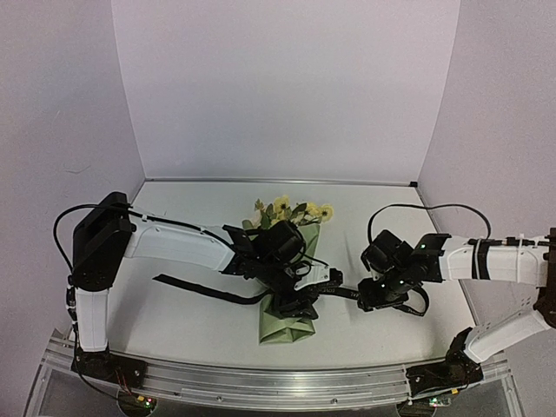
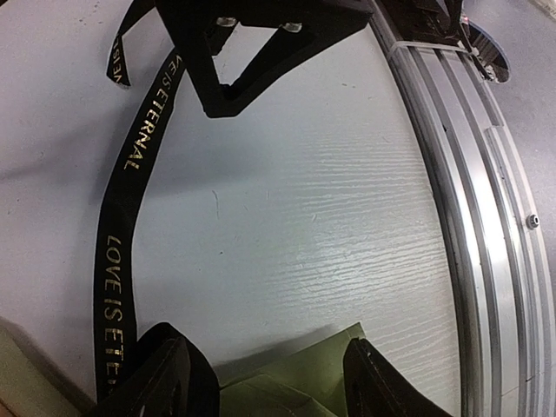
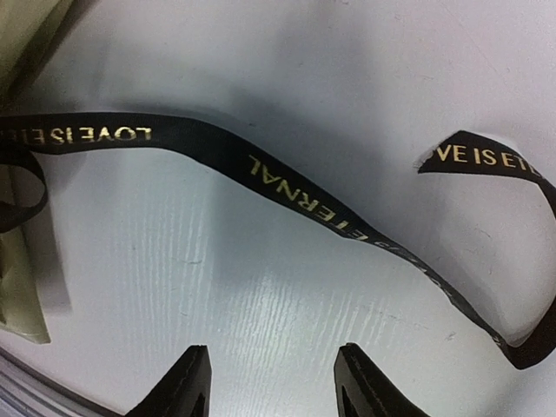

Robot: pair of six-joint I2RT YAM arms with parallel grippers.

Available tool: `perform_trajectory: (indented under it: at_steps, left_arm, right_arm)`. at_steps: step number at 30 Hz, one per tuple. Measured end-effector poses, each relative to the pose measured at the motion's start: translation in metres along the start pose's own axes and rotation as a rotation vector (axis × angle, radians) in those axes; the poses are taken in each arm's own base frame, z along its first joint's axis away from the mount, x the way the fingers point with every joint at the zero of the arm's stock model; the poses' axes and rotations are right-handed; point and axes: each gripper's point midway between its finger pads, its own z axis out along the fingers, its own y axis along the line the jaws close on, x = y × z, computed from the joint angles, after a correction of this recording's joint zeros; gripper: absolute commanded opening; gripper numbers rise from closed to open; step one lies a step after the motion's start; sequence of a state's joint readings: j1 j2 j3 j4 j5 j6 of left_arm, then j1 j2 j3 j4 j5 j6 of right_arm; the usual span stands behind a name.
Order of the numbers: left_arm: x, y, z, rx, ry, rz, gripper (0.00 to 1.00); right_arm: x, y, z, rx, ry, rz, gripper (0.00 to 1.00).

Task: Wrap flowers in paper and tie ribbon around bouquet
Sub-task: Cross the half-tied ribbon over the folded bouquet.

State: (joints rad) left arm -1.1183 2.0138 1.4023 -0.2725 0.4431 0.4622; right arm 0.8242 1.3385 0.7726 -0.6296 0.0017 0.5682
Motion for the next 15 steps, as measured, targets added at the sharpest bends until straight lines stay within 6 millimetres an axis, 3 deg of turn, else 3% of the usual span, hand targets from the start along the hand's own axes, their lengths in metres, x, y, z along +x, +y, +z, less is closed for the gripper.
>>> perform_trajectory:
  at_steps: [7, 15]
  left_arm:
    - [0.001, -0.006, -0.016, -0.020, -0.013, -0.006, 0.66]
    - [-0.031, 0.005, -0.062, -0.143, -0.148, -0.017, 0.66]
  right_arm:
    - [-0.012, 0.022, -0.010, -0.084, -0.001, -0.006, 0.51]
    - [-0.016, 0.017, 0.001, -0.060, 0.035, -0.025, 0.61]
